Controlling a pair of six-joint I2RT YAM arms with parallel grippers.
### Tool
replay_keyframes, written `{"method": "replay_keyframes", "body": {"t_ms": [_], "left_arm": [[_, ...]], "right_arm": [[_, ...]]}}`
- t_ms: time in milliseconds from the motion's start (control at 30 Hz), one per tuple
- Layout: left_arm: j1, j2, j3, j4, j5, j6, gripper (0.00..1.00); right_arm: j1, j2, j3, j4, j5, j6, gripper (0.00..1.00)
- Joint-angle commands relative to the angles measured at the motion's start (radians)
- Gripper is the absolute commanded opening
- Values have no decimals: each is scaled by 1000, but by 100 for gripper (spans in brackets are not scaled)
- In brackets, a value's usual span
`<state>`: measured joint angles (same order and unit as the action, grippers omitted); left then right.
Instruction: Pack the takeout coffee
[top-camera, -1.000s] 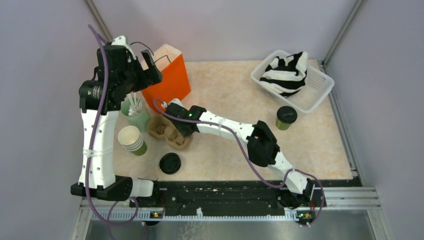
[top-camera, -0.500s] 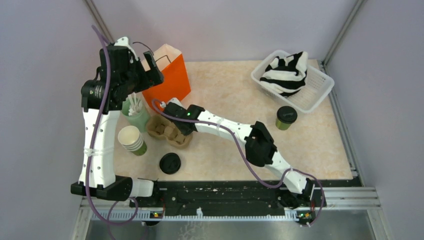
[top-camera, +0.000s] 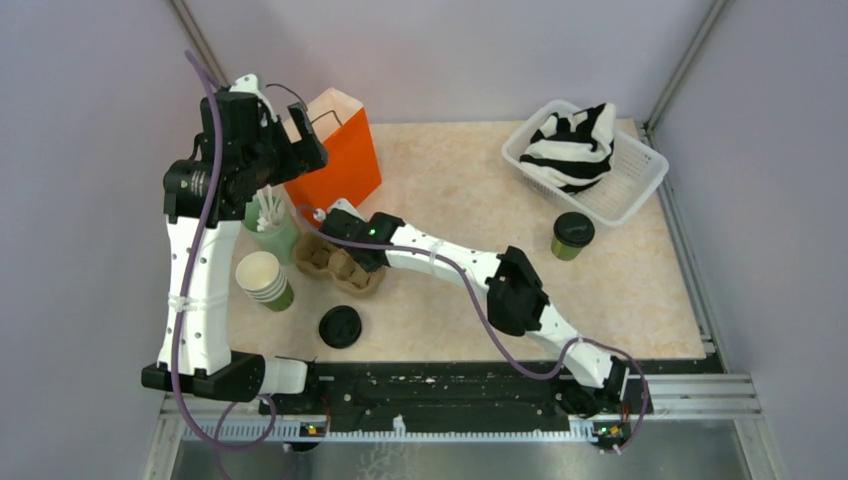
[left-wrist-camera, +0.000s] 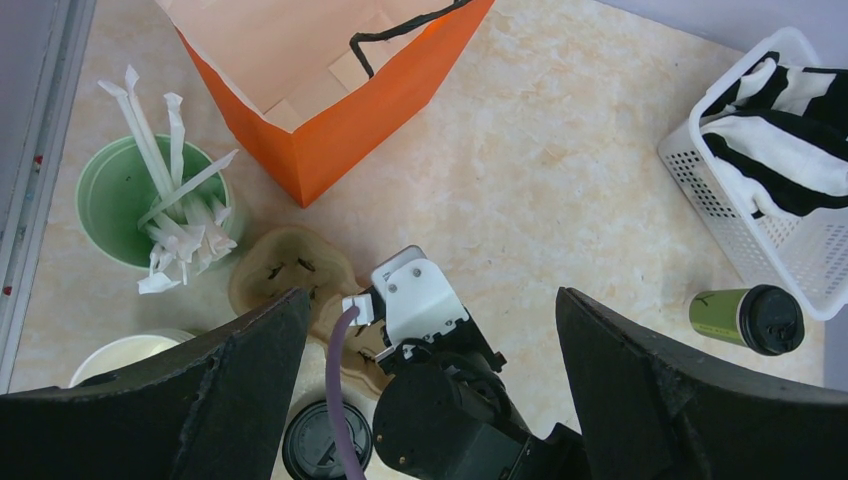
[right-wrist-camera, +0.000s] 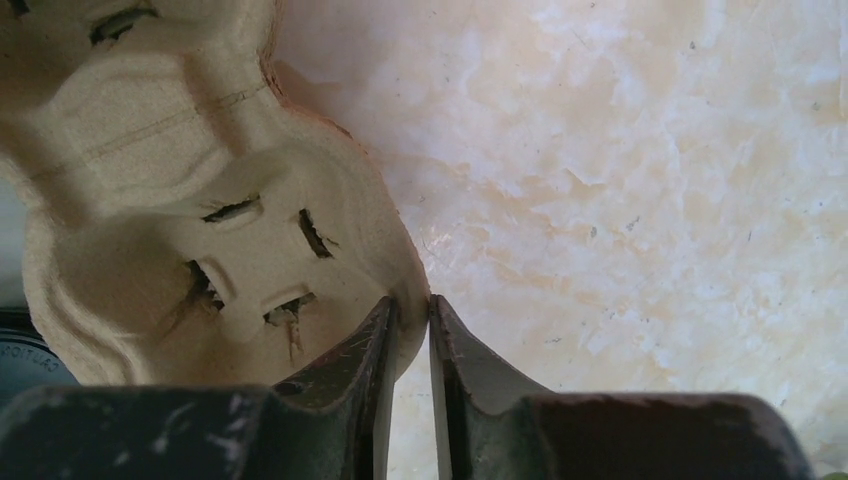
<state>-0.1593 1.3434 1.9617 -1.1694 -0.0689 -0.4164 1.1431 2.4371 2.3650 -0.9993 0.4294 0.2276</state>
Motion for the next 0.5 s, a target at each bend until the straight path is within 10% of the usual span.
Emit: {"method": "replay_keyframes", "body": {"t_ms": [0,467], "left_arm": [[-5,-20,-7,36,-2,14,99],[-6,-24,-12,36,0,15,99]], "right_arm": [[21,23,51,-14,37,-23,15],[27,-11,108,-66,46,-14,0]]}}
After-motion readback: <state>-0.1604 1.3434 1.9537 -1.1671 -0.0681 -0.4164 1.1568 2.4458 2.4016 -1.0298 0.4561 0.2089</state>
